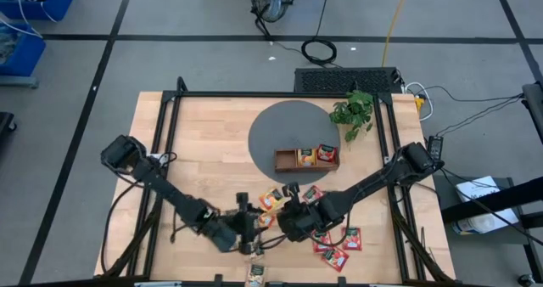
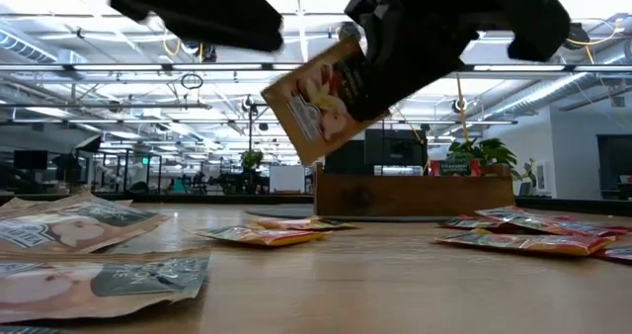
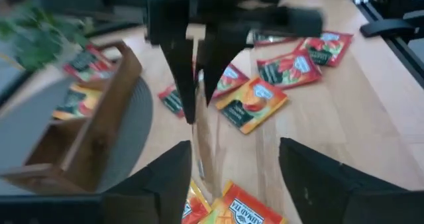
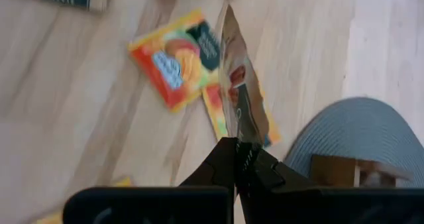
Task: Pick & Place Tea
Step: Put the brown tea bag into the left section of the wooden organizer
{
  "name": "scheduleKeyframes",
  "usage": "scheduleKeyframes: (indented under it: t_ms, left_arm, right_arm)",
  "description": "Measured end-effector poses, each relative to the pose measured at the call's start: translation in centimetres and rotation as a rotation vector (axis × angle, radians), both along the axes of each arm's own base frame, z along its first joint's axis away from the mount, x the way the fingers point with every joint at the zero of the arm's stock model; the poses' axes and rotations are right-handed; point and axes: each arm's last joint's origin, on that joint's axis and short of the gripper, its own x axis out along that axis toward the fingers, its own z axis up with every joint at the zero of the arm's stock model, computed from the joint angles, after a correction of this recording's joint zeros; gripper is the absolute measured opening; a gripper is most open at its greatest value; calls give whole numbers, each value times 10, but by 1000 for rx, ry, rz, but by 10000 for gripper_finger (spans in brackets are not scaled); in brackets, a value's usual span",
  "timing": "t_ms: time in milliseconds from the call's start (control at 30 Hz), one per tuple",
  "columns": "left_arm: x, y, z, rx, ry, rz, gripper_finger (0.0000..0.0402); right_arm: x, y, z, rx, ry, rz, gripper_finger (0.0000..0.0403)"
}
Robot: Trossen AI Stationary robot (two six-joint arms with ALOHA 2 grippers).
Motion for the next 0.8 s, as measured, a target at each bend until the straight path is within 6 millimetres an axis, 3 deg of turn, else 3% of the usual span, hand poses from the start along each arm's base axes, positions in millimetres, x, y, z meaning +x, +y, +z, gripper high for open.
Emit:
scheduleKeyframes:
  t_ms: [200,367,533,800]
  left_arm:
    - [13,24,-4,-64,59,23,293]
    - [14,31,-8,-88,98,50,284]
    - [14,28,-6,-99,82,40,213]
    - [13,27,-7,-106,98,15,49]
  right_arm:
    - [3,2,1,7,-28,21,0]
    - [6,3,3,15,-57,31,0]
    - [6,3,-4,22,-87,44,0]
    - [6,1,-10,23,-113,53,0]
